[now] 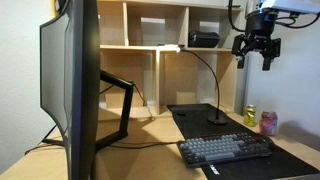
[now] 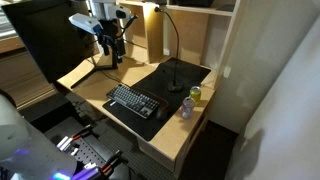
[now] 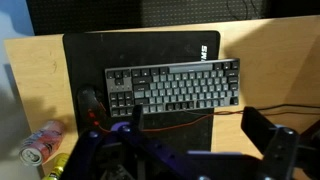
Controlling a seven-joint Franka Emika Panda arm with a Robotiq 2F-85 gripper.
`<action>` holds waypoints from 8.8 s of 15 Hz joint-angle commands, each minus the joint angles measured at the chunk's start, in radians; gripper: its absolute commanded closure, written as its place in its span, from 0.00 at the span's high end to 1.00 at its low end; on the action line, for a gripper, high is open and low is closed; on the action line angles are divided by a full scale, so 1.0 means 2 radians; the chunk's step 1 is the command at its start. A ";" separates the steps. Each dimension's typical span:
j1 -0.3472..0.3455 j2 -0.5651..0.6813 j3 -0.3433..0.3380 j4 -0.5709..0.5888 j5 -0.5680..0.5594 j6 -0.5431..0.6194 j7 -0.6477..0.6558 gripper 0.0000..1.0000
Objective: Press a button on the keyboard
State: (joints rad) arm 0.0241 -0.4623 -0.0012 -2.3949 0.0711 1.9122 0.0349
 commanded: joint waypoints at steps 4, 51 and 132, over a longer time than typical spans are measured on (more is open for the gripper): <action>-0.003 0.000 0.002 0.001 0.001 -0.001 -0.001 1.00; -0.115 -0.028 -0.037 -0.111 0.092 0.016 0.548 1.00; -0.086 0.260 -0.070 -0.077 0.177 0.151 0.771 1.00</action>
State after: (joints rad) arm -0.1536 0.0576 -0.1358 -2.5501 0.4273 2.2148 1.5768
